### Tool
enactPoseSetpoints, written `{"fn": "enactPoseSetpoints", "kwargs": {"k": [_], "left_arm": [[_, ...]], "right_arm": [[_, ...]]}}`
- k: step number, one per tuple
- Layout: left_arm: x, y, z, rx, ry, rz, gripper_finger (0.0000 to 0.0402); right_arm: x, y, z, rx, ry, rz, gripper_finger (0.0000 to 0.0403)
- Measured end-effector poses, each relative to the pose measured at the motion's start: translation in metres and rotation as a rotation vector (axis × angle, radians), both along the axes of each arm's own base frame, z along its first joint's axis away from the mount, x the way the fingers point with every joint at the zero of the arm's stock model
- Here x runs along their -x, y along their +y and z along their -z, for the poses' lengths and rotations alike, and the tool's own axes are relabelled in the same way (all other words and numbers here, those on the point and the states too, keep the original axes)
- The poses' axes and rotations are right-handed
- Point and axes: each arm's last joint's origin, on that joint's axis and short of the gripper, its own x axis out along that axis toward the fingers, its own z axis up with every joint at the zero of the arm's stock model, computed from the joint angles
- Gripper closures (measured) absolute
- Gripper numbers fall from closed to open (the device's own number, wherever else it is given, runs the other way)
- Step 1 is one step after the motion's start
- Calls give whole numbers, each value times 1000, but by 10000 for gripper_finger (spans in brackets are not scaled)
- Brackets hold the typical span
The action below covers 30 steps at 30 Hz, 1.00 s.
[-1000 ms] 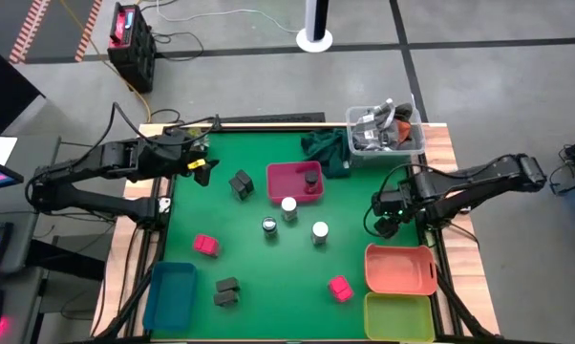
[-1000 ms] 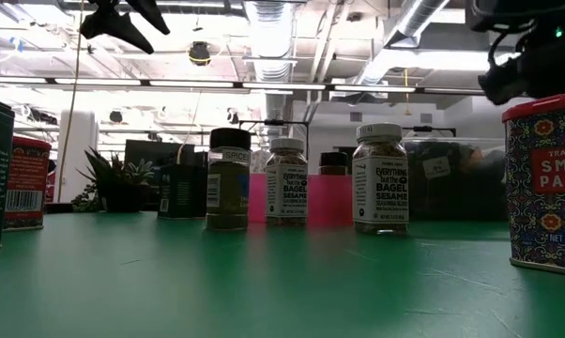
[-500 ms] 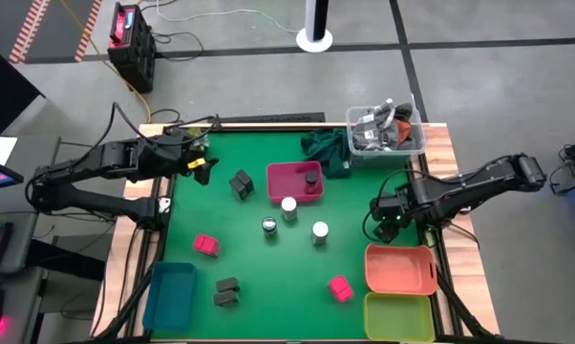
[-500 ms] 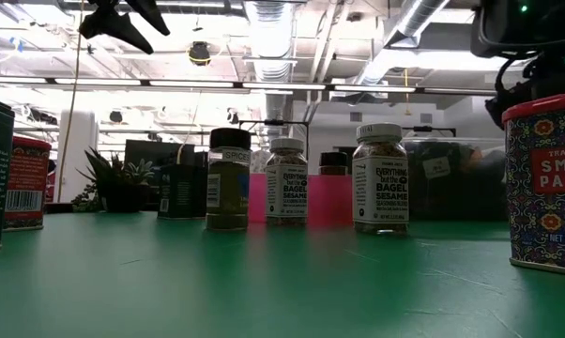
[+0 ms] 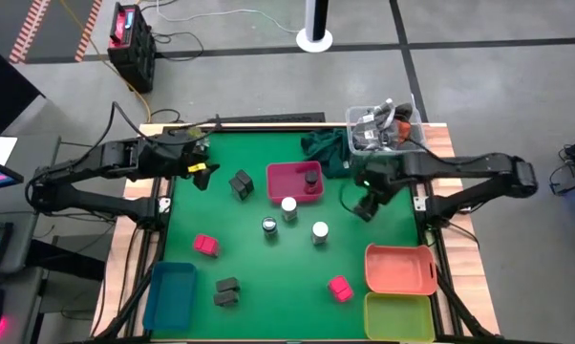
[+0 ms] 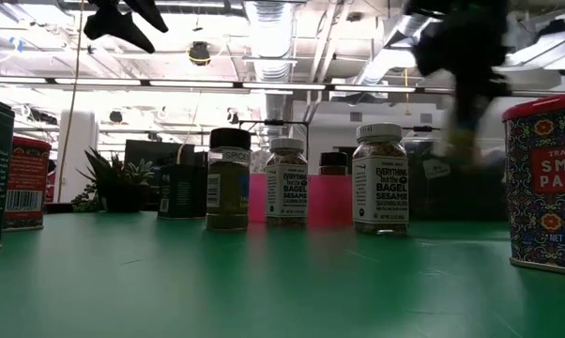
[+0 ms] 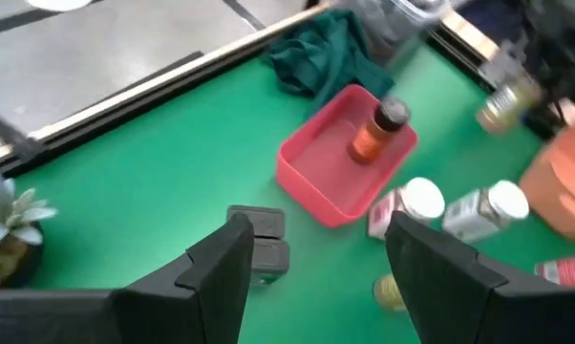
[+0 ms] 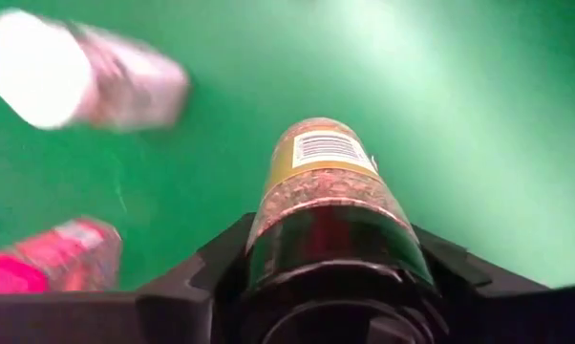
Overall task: Sort spices by type
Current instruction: Put the right black seasoning bottle into the red bin
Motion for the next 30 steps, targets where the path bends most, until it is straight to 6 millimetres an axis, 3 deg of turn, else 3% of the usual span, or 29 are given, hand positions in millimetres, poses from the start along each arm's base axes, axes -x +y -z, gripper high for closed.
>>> {"fn": "enactPoseSetpoints", "kwargs": {"k": [6, 14, 22, 30], "left_arm": [[-7, -7, 8, -64, 24, 199, 172], [-26, -27, 59, 51, -71, 317, 172], [-22, -30, 86, 74, -7, 136, 172], [-20, -27, 95, 64, 24, 59, 172]], "right_arm": [[-64, -16, -39, 64, -90, -40, 182], [-145, -29, -68, 134, -159, -171, 177], [-198, -69, -41, 181, -32, -329, 176], [-215, -103, 4, 152, 108, -407, 175]]}}
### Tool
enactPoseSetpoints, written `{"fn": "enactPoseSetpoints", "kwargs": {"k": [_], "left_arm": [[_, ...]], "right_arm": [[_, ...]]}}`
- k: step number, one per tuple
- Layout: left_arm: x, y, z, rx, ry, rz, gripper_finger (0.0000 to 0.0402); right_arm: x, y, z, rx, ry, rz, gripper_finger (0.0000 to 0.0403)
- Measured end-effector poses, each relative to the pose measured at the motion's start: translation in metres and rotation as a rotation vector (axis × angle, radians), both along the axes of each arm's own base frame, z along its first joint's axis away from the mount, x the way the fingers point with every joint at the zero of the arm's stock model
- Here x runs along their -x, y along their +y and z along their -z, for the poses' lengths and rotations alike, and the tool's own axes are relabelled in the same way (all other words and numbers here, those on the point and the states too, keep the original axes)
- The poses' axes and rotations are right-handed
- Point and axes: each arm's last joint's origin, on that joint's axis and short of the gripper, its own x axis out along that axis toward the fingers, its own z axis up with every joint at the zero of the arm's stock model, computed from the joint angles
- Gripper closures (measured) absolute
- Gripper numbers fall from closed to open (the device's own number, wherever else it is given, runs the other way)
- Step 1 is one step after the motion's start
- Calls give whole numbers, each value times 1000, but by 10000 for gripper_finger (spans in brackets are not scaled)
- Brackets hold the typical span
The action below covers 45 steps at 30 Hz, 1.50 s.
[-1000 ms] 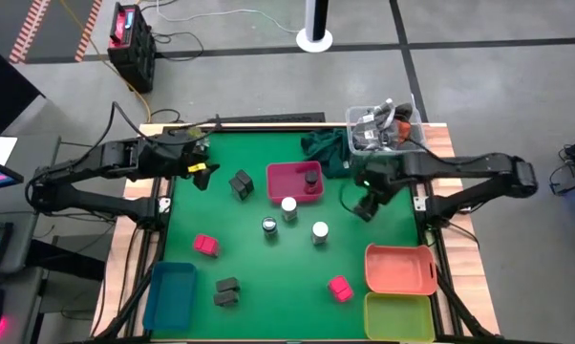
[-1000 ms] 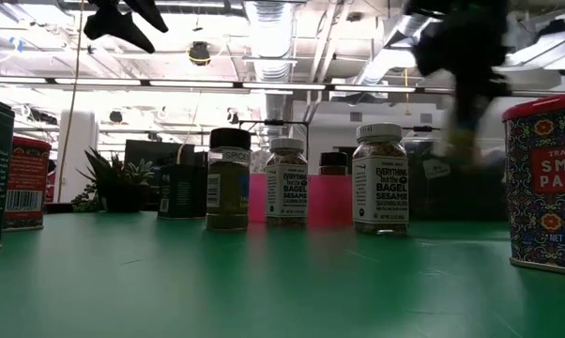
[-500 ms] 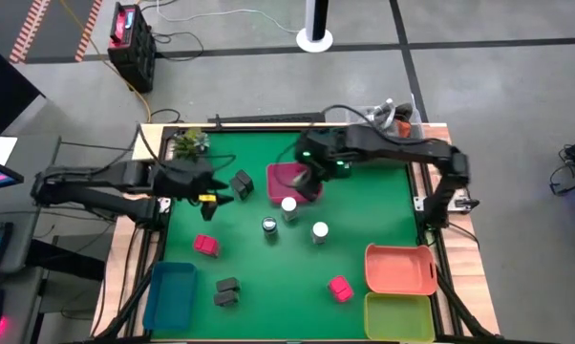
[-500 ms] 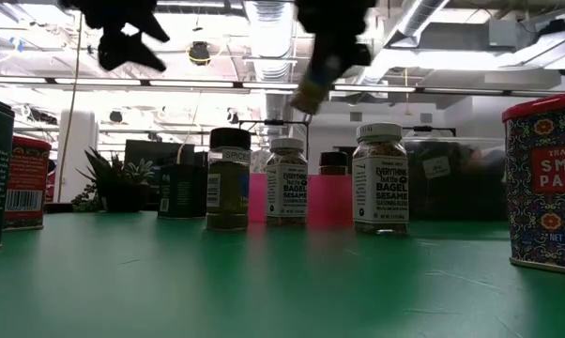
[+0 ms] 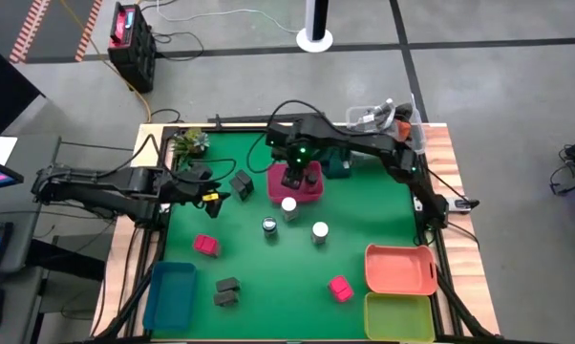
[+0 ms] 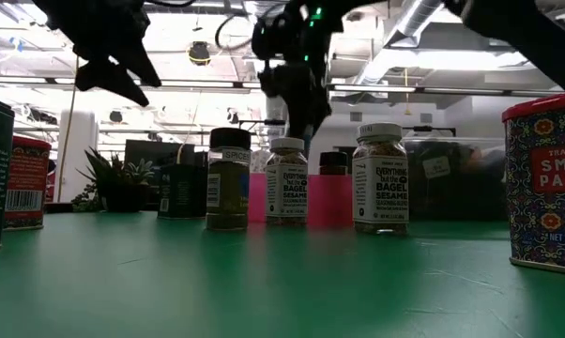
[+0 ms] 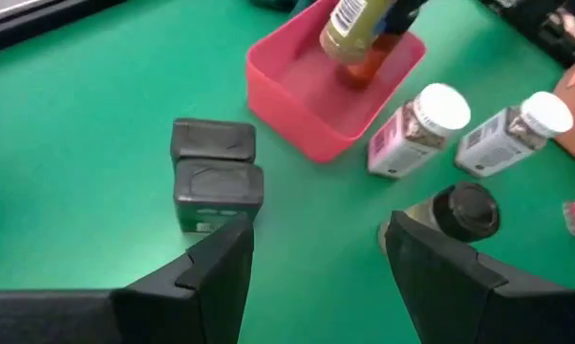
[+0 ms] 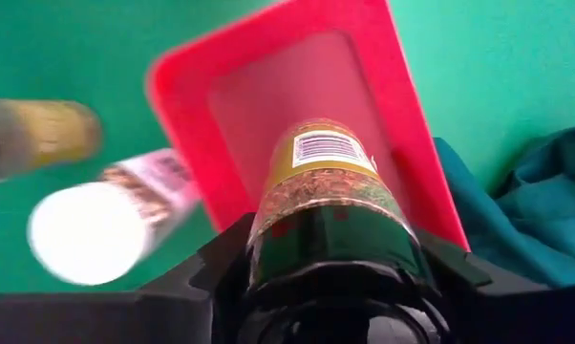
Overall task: Sort spices by type
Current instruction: Put the right black seasoning bottle into the red bin, then put the top red seasoning can into the blue bin
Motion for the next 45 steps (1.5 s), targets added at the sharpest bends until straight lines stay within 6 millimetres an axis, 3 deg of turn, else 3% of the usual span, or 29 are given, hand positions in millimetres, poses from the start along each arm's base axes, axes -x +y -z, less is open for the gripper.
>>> {"fn": "enactPoseSetpoints", "kwargs": {"k": [8, 15, 23, 27, 34, 45], "left_arm": [[1, 1, 22, -20, 57, -27, 172], [-2, 9, 46, 10, 68, -76, 172], [-13, 21, 52, 51, 74, -71, 168], [-14, 21, 46, 87, 93, -19, 158], [1, 1, 3, 175, 163, 310, 154], [14, -45, 5, 230, 293, 650, 154]], "right_arm": [[-8, -8, 26, -8, 54, -58, 152], [-9, -9, 27, -2, 43, -78, 131], [-6, -11, 27, -24, 63, -83, 127], [-1, -13, 16, -17, 41, -80, 127], [18, -14, -28, 31, -61, -76, 127], [33, 1, -65, 90, -139, -53, 127]]}}
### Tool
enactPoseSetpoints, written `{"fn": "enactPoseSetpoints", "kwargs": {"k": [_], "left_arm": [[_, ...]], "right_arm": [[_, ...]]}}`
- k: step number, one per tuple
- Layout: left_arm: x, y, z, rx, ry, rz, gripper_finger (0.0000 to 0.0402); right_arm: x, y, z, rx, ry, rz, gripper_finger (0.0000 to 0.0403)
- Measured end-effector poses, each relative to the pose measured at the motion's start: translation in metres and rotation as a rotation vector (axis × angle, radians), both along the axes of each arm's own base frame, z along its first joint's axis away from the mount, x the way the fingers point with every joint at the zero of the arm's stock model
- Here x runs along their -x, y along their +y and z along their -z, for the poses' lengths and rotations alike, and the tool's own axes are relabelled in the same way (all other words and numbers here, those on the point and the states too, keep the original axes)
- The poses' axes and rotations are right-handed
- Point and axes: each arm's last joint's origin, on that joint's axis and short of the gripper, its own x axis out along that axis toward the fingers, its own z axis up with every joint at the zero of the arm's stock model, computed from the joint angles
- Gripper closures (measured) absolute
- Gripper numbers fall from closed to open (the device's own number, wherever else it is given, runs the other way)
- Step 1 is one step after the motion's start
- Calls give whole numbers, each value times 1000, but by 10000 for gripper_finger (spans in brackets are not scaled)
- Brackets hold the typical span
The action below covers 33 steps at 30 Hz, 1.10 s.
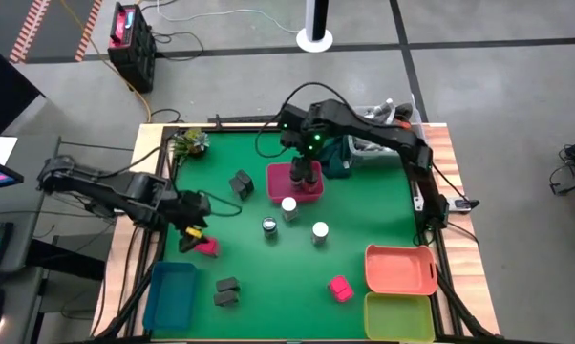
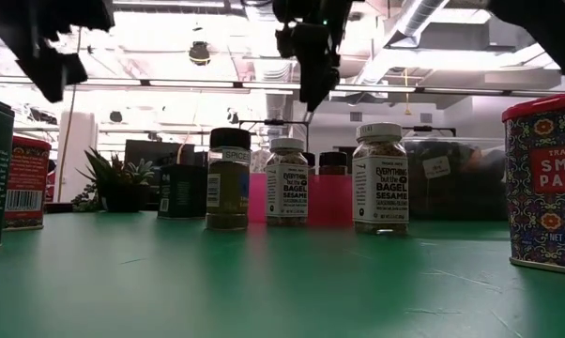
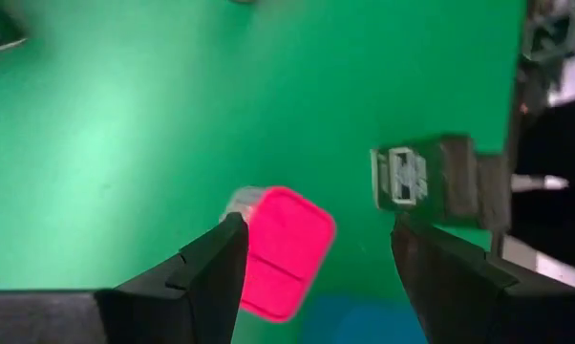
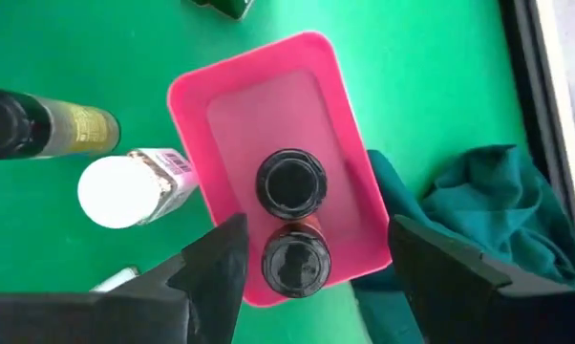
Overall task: Sort spices by type
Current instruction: Put the top red seasoning can into the blue bin
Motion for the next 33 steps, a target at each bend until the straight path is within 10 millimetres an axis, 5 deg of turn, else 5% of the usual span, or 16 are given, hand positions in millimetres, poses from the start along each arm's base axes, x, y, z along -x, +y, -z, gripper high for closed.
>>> {"fn": "enactPoseSetpoints", "kwargs": {"k": [16, 25, 33], "left_arm": [[-19, -27, 38, -225, 272, 274, 123], [-24, -37, 52, -357, 307, 314, 119], [-22, -42, 52, -406, 283, 349, 120]], "right_arm": [[-2, 61, -19, 83, -38, 47, 127], [19, 80, -45, 62, -88, 92, 127], [22, 84, -47, 88, -80, 104, 127]]}}
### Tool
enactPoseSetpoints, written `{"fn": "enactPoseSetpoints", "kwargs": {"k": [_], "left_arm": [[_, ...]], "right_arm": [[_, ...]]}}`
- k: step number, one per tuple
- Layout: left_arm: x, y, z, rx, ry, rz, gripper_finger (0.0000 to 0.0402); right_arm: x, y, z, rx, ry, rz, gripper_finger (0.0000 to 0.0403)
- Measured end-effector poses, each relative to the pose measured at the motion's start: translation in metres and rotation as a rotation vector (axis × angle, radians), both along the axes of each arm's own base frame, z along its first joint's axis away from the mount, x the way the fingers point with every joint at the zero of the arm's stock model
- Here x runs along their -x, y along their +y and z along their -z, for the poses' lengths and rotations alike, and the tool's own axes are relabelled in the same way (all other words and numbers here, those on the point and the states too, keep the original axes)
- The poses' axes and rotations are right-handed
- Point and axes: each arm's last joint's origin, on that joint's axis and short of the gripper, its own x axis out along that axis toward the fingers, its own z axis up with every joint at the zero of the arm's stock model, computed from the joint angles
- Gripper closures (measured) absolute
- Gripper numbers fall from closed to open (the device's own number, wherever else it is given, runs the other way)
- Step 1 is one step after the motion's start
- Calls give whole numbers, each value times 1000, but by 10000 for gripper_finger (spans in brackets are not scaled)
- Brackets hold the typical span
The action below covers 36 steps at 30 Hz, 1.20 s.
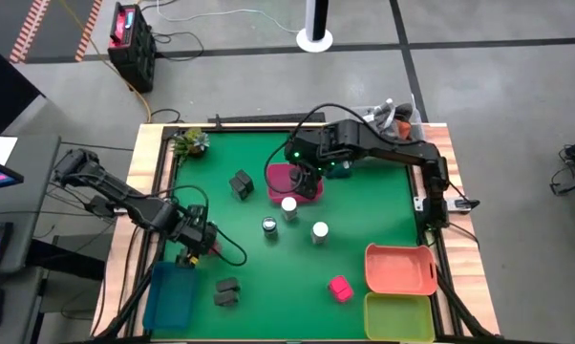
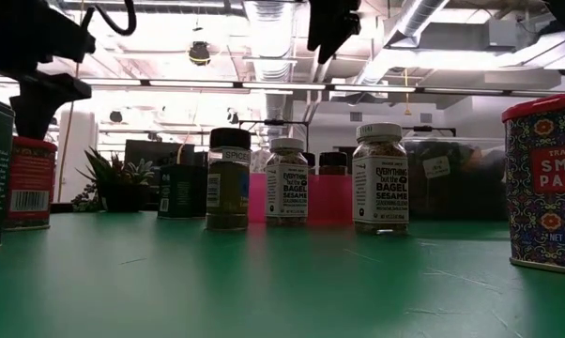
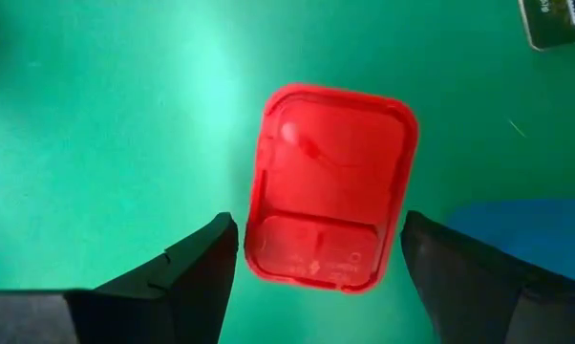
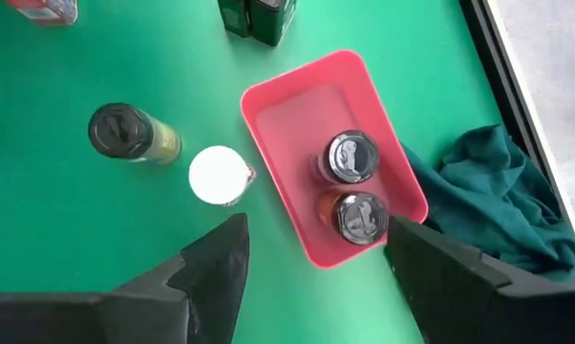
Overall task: Sort spices by type
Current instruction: Put the top red seasoning can into the blue bin
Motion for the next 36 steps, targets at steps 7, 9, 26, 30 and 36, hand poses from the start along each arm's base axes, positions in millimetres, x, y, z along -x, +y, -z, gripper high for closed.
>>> {"fn": "enactPoseSetpoints", "kwargs": {"k": [7, 9, 26, 30, 36], "left_arm": [[2, -3, 17, 28, -20, -11, 129], [4, -2, 22, 27, -9, -25, 133], [13, 5, 9, 67, -122, -123, 195], [20, 17, -7, 117, -216, -195, 188], [16, 39, -32, 196, -292, -282, 188]], "right_arm": [[0, 5, 0, 11, 4, -4, 127], [0, 5, 1, 13, 12, -1, 127], [3, 6, -2, 18, 12, -10, 127], [3, 4, -9, 32, -48, -27, 127], [-6, 4, -14, -26, -160, -95, 127]]}}
